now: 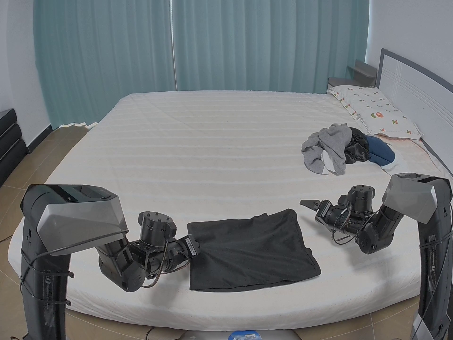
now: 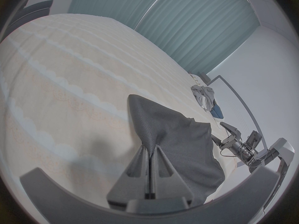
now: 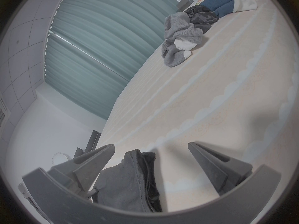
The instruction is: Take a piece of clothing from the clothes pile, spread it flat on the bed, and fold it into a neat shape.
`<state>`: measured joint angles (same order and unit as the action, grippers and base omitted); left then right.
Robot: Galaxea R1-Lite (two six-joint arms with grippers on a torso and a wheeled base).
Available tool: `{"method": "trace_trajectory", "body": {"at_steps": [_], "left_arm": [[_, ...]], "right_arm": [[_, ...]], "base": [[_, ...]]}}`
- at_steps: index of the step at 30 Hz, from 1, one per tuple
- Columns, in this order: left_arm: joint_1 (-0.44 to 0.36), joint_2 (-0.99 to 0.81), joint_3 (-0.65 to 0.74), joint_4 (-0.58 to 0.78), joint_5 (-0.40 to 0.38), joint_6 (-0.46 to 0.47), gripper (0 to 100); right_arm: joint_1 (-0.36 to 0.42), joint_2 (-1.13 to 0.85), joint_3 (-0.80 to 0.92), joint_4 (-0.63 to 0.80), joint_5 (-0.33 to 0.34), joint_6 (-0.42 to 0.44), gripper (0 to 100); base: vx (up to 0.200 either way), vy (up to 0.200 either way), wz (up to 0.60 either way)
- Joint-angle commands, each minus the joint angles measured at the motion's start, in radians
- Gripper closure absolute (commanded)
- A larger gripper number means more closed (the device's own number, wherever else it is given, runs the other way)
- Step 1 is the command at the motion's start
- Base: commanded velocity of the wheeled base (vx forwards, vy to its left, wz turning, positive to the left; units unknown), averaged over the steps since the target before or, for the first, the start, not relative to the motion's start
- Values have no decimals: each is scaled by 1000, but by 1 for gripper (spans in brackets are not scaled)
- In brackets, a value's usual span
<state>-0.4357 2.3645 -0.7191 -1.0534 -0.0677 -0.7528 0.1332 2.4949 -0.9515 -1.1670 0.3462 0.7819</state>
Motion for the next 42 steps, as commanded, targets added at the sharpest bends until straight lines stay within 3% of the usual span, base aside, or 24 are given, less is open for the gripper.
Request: {"method": "trace_trajectory", "body": {"at_steps": [1,42], "left_arm": [[6,-14,7,0,0,0,100],[66,-48,60,1,-3,-17,100]], "right_arm": [[2,-1,3,0,1,0,0],[3,-8,14,0,-1,7,0]], "base": [[0,200,0],[0,200,0]]}}
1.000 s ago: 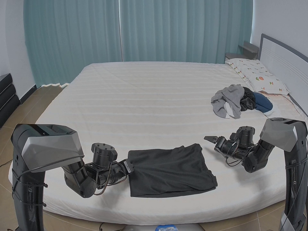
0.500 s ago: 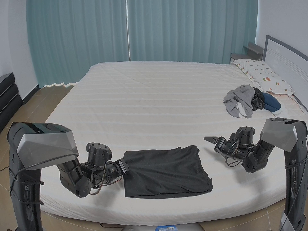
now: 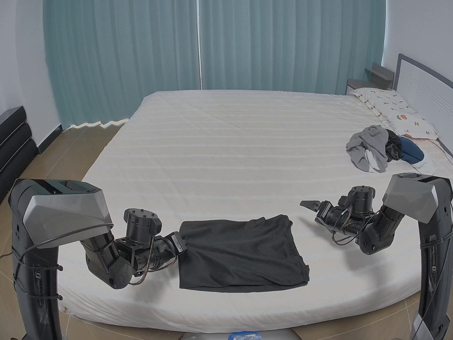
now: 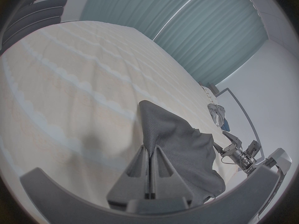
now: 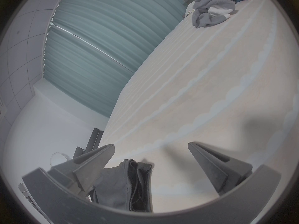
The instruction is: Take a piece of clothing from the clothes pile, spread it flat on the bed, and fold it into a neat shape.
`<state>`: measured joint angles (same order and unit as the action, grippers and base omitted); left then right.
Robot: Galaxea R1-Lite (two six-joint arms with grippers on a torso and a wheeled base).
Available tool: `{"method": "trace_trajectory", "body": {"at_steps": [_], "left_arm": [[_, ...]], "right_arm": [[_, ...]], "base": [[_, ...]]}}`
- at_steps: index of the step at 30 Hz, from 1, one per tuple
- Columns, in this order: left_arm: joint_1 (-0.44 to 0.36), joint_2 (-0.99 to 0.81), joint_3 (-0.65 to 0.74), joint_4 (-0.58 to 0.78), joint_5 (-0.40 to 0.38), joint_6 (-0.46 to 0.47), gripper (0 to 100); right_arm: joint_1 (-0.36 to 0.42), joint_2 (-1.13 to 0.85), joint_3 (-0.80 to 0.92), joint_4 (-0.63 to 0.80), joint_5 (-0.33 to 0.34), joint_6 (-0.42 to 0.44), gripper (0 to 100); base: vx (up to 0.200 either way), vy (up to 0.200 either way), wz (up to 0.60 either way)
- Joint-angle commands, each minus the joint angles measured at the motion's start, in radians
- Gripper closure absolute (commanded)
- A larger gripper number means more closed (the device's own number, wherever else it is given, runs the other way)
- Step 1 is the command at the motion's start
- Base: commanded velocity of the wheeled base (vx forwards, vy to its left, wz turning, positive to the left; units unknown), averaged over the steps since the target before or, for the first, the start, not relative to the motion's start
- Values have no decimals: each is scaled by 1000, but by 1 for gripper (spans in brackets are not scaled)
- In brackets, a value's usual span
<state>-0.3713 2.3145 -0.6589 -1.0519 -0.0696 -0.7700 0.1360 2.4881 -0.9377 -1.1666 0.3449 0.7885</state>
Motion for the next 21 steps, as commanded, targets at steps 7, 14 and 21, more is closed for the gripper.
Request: {"method": "trace_trajectory", "body": {"at_steps": [7,14,21], "left_arm": [[-6,2,4,0,-4,-2,100],[-28,0,12,1,-7,-28,0],[-32,-1,16,0,-6,-29,0]], "right_arm": [[1,-2,0,-1,0,0,0],[5,-3,3,-1,0,0,0],[8,-11,14,-1,0,0,0]], "base": [[0,29,0],[0,0,0],[0,0,0]]}}
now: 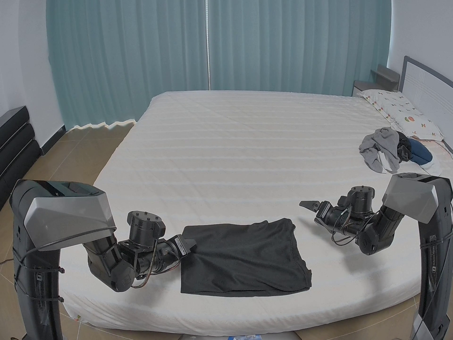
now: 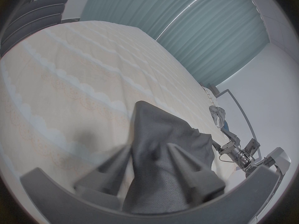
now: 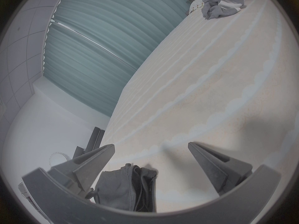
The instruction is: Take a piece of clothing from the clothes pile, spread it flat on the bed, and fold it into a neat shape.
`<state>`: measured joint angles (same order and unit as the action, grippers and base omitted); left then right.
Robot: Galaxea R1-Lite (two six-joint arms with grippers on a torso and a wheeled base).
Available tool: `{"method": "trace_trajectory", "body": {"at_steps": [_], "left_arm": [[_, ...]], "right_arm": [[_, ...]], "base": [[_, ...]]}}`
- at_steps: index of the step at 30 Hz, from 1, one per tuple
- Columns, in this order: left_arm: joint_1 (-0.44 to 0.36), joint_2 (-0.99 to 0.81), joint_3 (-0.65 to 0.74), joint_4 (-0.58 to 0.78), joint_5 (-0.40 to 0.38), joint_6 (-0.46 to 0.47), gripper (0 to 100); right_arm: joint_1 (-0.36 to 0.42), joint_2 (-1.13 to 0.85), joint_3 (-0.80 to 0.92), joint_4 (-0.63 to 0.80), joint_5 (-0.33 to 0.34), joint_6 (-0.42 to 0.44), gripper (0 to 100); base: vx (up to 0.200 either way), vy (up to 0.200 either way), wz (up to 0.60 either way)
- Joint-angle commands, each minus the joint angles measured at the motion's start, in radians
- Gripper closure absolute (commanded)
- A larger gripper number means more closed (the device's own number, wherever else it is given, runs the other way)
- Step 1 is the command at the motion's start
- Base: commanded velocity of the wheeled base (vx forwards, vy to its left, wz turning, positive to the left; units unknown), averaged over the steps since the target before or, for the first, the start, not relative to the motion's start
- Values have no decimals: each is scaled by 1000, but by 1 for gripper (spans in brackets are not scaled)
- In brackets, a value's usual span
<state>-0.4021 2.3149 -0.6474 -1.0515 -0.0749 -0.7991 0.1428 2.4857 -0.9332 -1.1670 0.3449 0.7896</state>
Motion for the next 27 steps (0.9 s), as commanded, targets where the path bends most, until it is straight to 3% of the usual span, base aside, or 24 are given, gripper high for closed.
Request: {"method": "trace_trajectory", "body": {"at_steps": [1,12,18,22,27], "left_arm": [[-1,-3,8,-1,1,0,0],[34,-177,86,7,24,-22,0],[66,-370,172,10,40,-18,0],[71,-496,216,10,121,-3,0],[68,-605,278,8,208,75,0]], "right_arm": [[1,-16,16,0,0,-1,0],[57,-157,86,30,-50,-20,0],[51,-309,255,13,-93,-105,0],[47,-439,404,-48,-141,-193,0],[44,-600,547,-106,-153,-250,0]], "base": [[0,0,0],[0,0,0],[0,0,0],[0,0,0],[0,0,0]]}}
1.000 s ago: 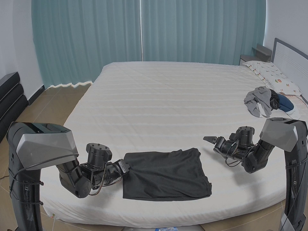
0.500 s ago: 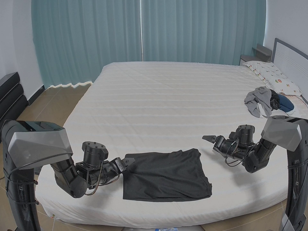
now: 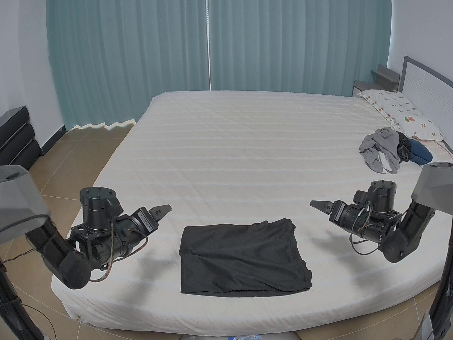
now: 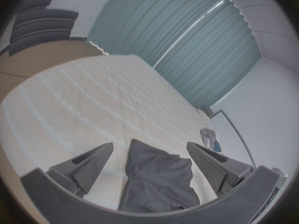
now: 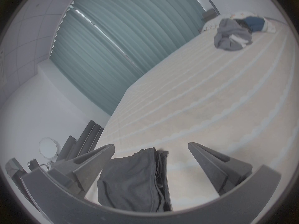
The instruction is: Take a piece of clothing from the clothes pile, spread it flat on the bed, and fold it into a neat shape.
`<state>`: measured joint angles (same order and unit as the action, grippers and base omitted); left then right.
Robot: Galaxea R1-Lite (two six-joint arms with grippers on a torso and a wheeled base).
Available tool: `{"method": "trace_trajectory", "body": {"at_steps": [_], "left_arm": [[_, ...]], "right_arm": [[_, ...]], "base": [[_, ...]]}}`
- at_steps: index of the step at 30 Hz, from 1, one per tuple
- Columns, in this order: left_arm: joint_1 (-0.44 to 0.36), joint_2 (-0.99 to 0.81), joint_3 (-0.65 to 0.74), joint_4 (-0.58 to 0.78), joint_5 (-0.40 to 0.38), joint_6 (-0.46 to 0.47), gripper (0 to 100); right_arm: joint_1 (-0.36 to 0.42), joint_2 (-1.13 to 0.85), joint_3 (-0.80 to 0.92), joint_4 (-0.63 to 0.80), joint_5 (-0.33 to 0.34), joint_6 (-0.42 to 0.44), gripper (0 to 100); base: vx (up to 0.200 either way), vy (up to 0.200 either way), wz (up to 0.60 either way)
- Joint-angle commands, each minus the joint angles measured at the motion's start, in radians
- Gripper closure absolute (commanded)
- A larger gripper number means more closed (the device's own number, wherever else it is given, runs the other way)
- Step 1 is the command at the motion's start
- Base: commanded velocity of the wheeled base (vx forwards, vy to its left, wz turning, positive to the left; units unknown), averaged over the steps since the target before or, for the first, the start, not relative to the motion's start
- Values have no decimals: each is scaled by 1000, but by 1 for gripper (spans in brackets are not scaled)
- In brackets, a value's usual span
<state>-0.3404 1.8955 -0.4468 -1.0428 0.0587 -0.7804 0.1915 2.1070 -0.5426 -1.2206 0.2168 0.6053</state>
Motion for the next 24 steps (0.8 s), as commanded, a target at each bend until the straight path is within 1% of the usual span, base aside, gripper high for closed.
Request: {"method": "trace_trajectory", "body": {"at_steps": [1,3,7,9,14,17,18,19,22,24], "left_arm": [[6,-225,94,0,99,82,0],[4,-288,114,3,136,121,0],[4,-368,137,13,179,171,0],[4,-424,146,38,213,207,0],[3,-549,157,87,265,265,0],[3,-636,157,147,302,305,0],[3,-636,157,147,302,305,0],[3,-684,157,182,322,319,0],[0,-813,157,276,355,351,0],[0,-889,157,331,368,371,0]], "right_arm": [[-6,-279,190,-51,-25,-81,0],[-24,-361,231,-45,-25,-104,0],[-53,-455,266,-40,-25,-144,0],[-73,-504,293,-40,-25,-162,0],[-112,-607,345,-40,-24,-220,0],[-129,-697,383,-39,-14,-253,0],[-129,-697,383,-39,-14,-253,0],[-129,-746,400,-34,-13,-263,0],[-127,-875,434,35,-8,-306,0],[-127,-958,440,102,12,-320,0]], "base": [[0,0,0],[0,0,0],[0,0,0],[0,0,0],[0,0,0],[0,0,0],[0,0,0],[0,0,0],[0,0,0],[0,0,0]]}}
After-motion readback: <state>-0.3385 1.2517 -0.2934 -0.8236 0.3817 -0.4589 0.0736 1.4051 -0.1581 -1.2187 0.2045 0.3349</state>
